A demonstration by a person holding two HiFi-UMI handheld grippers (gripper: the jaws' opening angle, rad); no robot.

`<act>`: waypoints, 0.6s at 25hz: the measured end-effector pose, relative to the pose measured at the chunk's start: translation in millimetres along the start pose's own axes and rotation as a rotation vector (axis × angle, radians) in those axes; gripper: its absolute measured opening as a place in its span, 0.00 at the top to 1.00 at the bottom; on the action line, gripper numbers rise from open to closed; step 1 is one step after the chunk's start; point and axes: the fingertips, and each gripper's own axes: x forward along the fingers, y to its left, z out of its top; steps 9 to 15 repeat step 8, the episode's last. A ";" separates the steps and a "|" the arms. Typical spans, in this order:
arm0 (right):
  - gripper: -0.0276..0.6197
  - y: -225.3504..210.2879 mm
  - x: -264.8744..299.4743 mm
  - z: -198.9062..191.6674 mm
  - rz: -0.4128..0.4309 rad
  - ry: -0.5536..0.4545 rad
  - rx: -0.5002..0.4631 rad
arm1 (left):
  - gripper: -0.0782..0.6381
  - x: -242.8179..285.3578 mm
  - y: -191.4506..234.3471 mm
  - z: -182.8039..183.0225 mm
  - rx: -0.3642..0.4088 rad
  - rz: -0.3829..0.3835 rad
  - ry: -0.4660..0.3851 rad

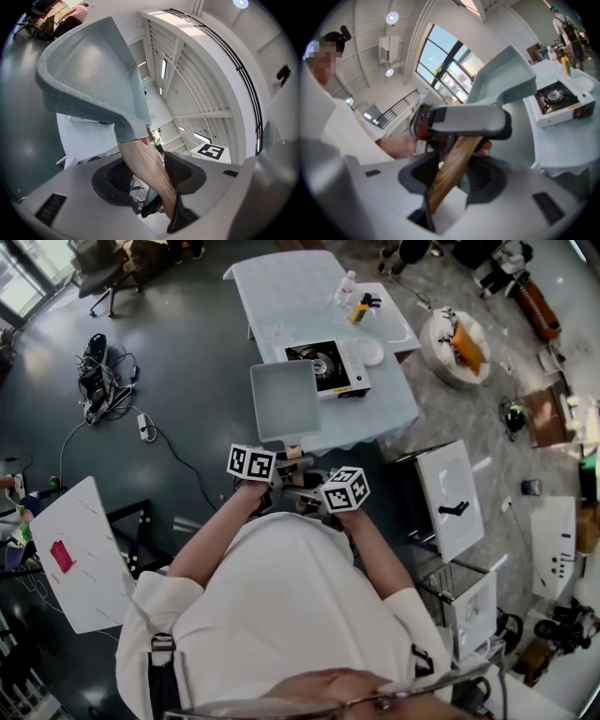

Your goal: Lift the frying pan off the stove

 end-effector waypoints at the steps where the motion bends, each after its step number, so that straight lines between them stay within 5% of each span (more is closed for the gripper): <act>1: 0.66 0.2 -0.4 0.1 0.000 0.001 -0.001 | 0.58 0.1 -0.6 0.1 0.001 0.000 -0.001; 15: 0.66 1.7 -1.8 -2.6 0.007 0.007 -0.001 | 0.58 1.0 -1.7 -1.3 0.004 0.004 -0.007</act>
